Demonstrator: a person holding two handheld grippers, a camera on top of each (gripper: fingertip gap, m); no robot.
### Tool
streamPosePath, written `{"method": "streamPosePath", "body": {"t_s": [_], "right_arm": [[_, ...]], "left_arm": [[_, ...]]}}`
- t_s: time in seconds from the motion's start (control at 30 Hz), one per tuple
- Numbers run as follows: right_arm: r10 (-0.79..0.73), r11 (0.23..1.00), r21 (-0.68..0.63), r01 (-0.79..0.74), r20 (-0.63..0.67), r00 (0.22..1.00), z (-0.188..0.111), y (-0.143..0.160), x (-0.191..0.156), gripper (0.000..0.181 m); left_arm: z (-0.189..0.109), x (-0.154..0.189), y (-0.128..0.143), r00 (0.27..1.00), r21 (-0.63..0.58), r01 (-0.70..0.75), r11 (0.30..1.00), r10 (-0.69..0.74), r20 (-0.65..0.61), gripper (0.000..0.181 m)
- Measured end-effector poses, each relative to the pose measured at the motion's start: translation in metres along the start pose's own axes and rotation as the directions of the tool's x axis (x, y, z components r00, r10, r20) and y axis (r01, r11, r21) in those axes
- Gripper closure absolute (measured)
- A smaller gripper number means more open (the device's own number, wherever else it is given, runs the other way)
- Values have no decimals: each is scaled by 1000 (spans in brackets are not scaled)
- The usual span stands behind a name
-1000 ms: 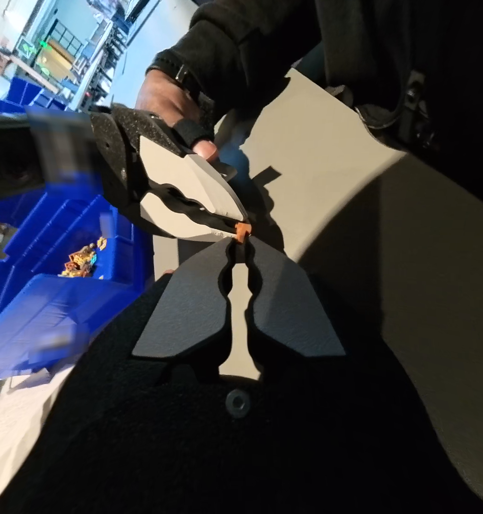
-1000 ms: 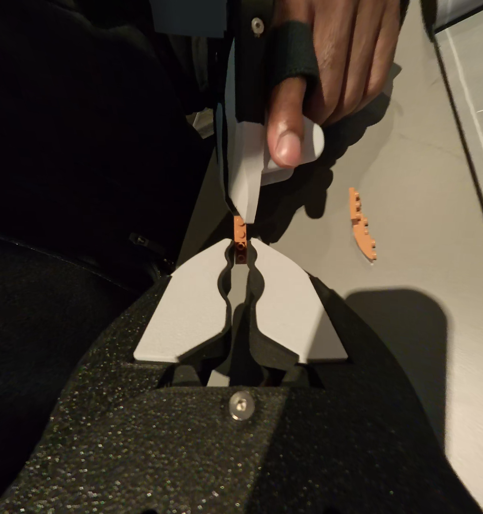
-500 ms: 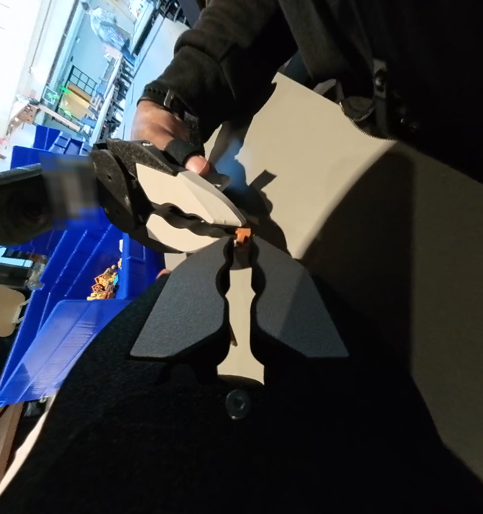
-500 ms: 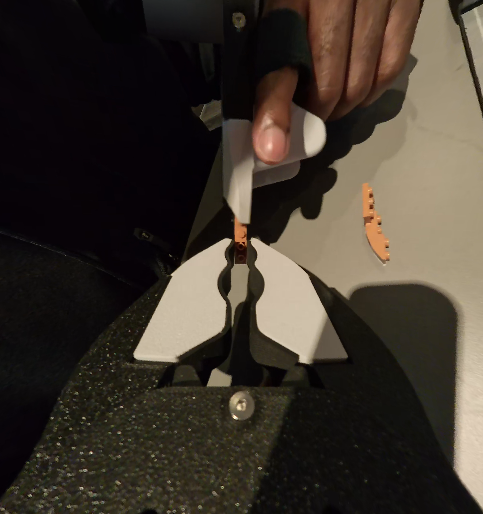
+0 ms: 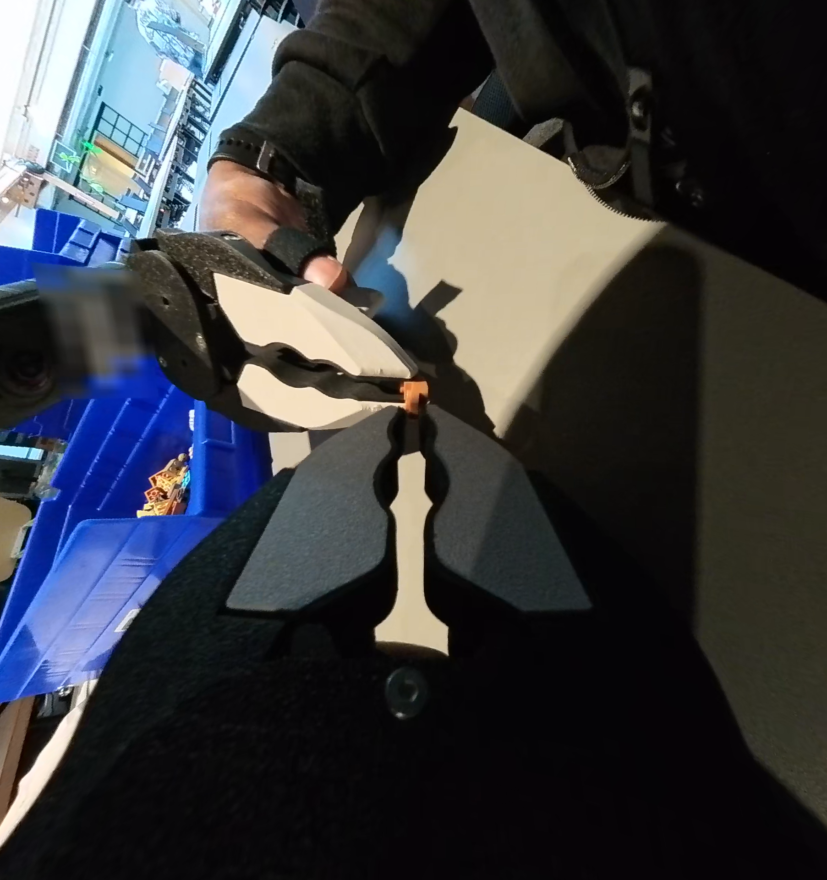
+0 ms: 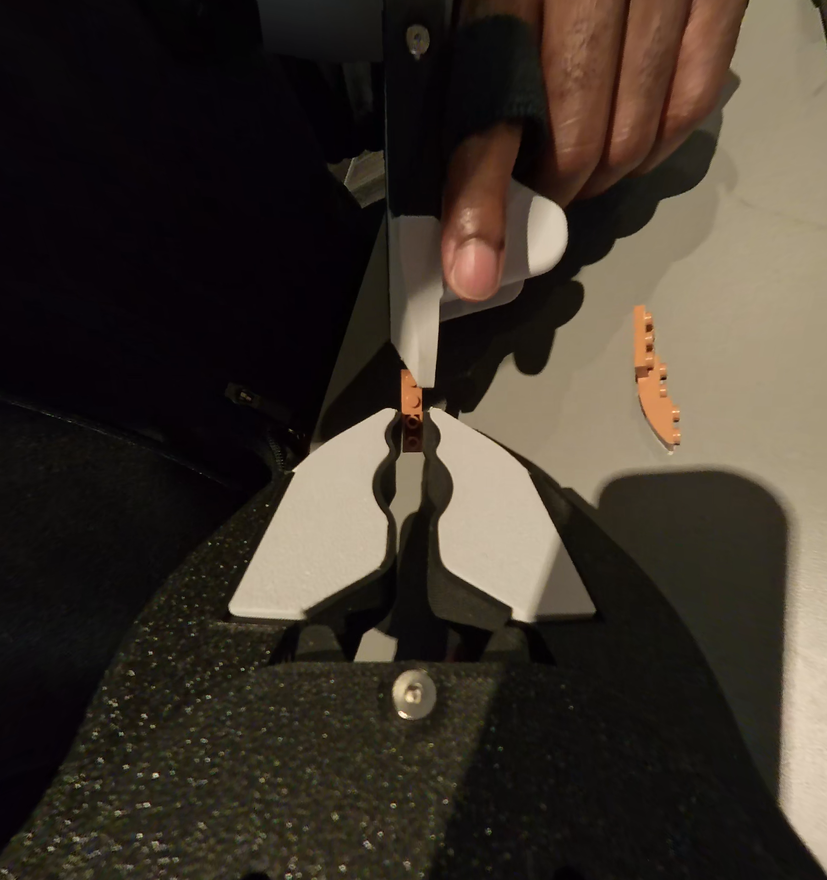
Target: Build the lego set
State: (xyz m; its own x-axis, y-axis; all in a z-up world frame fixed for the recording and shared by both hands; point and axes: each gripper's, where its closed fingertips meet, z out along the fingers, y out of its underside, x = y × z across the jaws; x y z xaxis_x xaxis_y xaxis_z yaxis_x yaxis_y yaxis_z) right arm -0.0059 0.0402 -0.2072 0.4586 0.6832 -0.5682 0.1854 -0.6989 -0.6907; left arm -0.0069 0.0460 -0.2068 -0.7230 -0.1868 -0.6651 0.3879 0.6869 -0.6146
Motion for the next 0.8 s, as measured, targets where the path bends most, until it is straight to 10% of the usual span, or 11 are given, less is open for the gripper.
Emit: {"method": "streamPosePath", "body": {"t_s": [0.8], "right_arm": [[5,1000,15,-5,-12,1000,-1,-3,1,173]], "left_arm": [[3,2,1,997,-5,69,998,-69,-37,175]]}}
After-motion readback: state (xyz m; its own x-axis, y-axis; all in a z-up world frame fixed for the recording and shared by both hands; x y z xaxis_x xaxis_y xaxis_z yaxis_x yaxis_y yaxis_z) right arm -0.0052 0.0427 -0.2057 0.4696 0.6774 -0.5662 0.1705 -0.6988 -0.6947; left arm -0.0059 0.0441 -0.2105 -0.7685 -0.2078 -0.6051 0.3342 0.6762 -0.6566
